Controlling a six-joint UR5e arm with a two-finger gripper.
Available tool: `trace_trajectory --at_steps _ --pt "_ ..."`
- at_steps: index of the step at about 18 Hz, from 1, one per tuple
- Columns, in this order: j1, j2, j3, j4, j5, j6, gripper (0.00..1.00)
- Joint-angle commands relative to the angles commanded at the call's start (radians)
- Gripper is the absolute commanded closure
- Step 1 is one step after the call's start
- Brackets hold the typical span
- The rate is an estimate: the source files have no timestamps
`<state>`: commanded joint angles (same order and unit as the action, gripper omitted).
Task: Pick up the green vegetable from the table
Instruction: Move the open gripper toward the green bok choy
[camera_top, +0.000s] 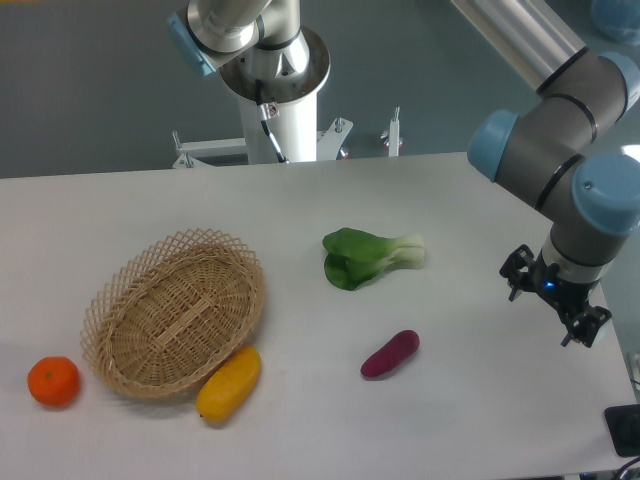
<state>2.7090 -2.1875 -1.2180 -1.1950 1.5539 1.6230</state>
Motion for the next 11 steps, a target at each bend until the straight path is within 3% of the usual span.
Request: trace_trajectory --at_steps 8,11 --pt "-0.005 0.005 -0.023 0.002 -0.006 -0.006 0.00" --pt "-0.009 0.026 -0.069 -0.002 -0.014 -0.015 0.00"
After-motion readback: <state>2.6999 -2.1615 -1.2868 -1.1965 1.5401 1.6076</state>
